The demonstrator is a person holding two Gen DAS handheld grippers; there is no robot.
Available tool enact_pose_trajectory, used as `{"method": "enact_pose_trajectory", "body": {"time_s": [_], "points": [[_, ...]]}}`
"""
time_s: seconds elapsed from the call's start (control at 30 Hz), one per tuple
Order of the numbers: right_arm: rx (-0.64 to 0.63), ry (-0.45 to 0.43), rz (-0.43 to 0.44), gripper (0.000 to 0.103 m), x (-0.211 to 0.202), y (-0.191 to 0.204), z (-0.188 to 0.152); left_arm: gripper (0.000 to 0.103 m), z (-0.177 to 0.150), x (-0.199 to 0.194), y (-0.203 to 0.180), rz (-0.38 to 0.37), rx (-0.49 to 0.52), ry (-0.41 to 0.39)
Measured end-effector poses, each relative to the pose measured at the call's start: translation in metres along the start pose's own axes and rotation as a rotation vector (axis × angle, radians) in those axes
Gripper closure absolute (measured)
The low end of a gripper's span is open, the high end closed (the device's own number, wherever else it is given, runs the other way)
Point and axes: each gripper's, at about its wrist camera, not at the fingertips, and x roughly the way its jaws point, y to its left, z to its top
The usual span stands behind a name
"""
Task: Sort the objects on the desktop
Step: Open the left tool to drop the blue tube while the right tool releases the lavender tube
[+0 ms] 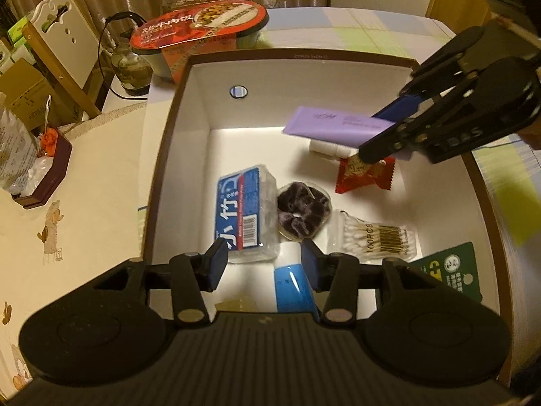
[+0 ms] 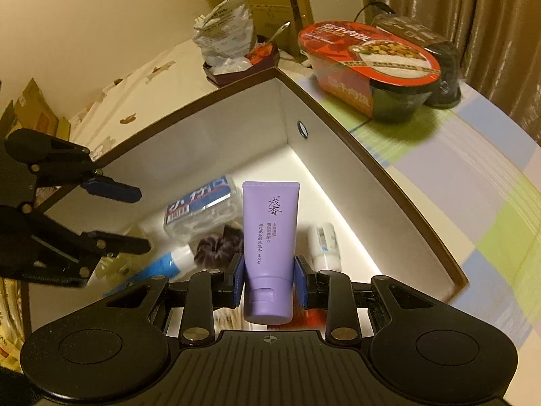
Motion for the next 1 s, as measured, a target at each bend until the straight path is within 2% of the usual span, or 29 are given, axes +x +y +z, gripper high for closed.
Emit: {"method": "enact_pose_trajectory", "body": {"time_s": [0.23, 0.27, 0.3, 0.33, 0.43, 0.63, 0.83, 1.0], "points": [[-0.031, -0.050, 0.006, 0.072, 0.024, 0.001, 0.019, 0.060, 0.003, 0.007, 0.006, 0.007, -0.014, 0.001], [-0.038, -0.051, -0.001, 0.049, 0.026, 0.002, 0.021, 0.060, 0.003, 0.008, 0.007, 0.006, -0.016, 0.002], [-0.049, -0.058, -0.017, 0.033, 0.027, 0.003, 0.022, 0.060, 0.003, 0.009, 0.007, 0.006, -0.017, 0.003], [-0.061, -0.070, -0.019, 0.025, 0.026, 0.004, 0.021, 0.060, 0.003, 0.009, 0.007, 0.006, -0.018, 0.004], [-0.069, -0.061, 0.002, 0.025, 0.021, 0.001, 0.019, 0.058, 0.002, 0.011, 0.006, 0.001, -0.022, 0.008], [-0.046, 0.019, -0.043, 0.025, 0.009, -0.008, 0.007, 0.058, 0.001, 0.011, 0.002, -0.008, -0.021, 0.017], [-0.058, 0.051, -0.048, 0.025, -0.007, -0.006, -0.007, 0.052, 0.000, 0.007, -0.005, -0.006, -0.017, 0.017], [-0.068, 0.056, -0.053, 0.025, -0.018, -0.002, -0.014, 0.040, 0.000, -0.005, -0.011, 0.011, -0.016, 0.000]]}}
